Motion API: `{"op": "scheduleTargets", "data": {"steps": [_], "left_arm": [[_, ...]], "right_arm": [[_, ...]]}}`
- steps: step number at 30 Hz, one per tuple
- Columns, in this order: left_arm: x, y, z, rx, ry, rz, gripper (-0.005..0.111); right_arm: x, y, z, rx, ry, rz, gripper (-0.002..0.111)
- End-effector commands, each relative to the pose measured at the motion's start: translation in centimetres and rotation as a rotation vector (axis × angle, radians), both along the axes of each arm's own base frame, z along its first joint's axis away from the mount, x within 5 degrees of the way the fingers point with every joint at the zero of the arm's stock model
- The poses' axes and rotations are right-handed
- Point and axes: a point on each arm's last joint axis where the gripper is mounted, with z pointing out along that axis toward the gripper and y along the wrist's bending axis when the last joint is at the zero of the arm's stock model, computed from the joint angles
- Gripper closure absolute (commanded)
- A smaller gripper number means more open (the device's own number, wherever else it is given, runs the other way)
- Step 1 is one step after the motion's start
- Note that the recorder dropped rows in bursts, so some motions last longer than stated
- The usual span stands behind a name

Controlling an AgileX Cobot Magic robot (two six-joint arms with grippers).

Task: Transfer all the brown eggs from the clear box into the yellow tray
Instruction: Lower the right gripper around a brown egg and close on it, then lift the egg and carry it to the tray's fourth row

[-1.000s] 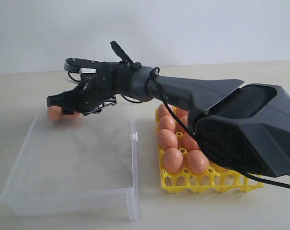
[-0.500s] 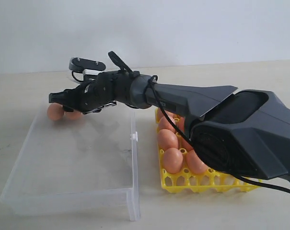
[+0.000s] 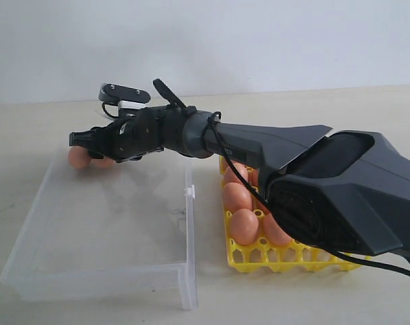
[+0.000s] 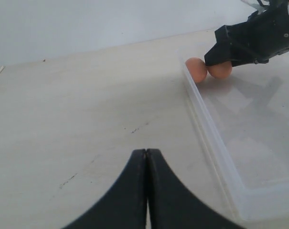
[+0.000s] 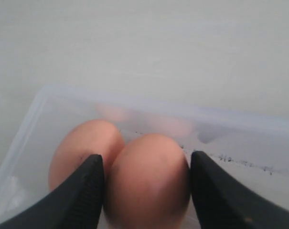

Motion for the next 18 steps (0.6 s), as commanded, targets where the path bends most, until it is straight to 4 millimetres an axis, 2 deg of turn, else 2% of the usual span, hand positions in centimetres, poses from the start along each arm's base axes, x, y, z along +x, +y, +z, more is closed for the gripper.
{"op": "scheduleTargets", "data": {"steps": [1, 4, 9, 12, 18], "left_arm": [[0.0, 0.0, 0.2, -0.006, -0.016, -0.004, 0.107], [0.0, 0.0, 0.2, -0.006, -0.016, -0.004, 0.107], [0.0, 0.0, 0.2, -0.006, -0.016, -0.004, 0.107], [0.0, 0.0, 0.2, -0.006, -0.016, -0.004, 0.107], [0.0, 0.0, 0.2, -0.006, -0.016, -0.004, 0.107]], "right_arm": [[-0.6, 0.3, -0.2, -0.055, 0.007, 0.053, 0.108], [-1.0, 0.2, 0.8, -0.1, 0.014, 0.1, 0.108], [-1.7, 0.1, 3.7, -0.198, -0.026, 0.186, 0.108], [-1.8, -0.2, 5.7, -0.22, -0.057, 0.197, 0.108], [-2.7, -0.9, 11.0, -0.306, -0.147, 0.234, 0.108]]}}
